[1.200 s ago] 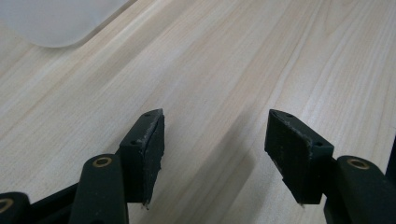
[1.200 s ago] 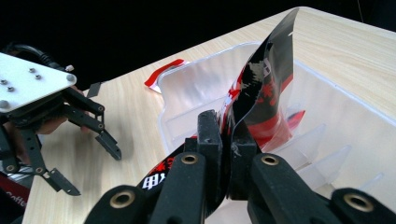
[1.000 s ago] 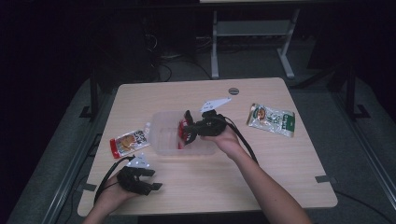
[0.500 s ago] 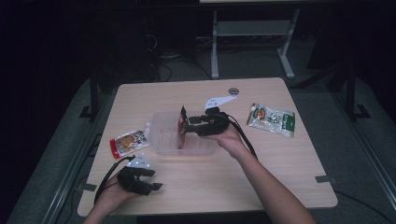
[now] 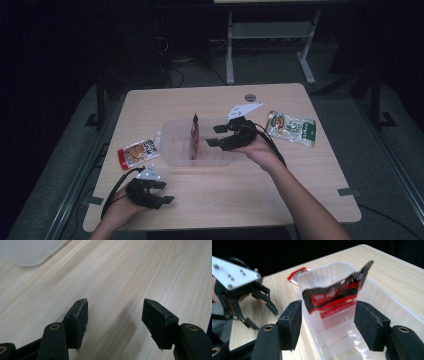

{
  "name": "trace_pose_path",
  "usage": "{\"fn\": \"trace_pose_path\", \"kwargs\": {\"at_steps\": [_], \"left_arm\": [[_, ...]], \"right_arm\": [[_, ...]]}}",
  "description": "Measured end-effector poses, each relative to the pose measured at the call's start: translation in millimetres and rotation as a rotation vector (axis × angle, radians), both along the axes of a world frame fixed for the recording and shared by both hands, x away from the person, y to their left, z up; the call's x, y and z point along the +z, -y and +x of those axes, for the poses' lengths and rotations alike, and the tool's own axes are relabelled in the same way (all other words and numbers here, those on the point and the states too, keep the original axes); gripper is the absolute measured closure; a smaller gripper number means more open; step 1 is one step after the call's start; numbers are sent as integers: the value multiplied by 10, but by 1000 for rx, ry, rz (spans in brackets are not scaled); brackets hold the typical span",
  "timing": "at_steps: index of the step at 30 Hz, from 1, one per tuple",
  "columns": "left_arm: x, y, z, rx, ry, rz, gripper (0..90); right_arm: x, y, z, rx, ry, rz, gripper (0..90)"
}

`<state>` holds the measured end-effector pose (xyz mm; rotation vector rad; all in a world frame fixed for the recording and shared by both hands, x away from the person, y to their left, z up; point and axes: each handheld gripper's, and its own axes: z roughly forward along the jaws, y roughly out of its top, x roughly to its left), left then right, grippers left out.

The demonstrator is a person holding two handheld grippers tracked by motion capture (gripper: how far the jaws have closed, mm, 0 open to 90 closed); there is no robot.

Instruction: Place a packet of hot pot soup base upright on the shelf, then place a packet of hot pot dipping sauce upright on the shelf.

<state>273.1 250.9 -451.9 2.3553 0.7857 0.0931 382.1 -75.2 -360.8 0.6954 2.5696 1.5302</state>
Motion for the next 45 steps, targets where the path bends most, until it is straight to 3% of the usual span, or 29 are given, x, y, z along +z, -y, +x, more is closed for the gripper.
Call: {"fn": "trace_pose_path", "kwargs": {"at_steps": [5,13,28,45], "left_arm": [[0,0,-3,-2,0,-2,374],[3,0,-4,-4,-1,-1,374],[4,11,-12,-6,2,-15,356],[31,-48,-10,9,12,-3,353]], "right_arm": [[2,96,-65,1,20,-49,378],[-60,329,-187,-12,3,-95,367],[-186,629,-484,-19,-8,-140,324],[-599,1020,-907,-79,-18,-178,266]]}}
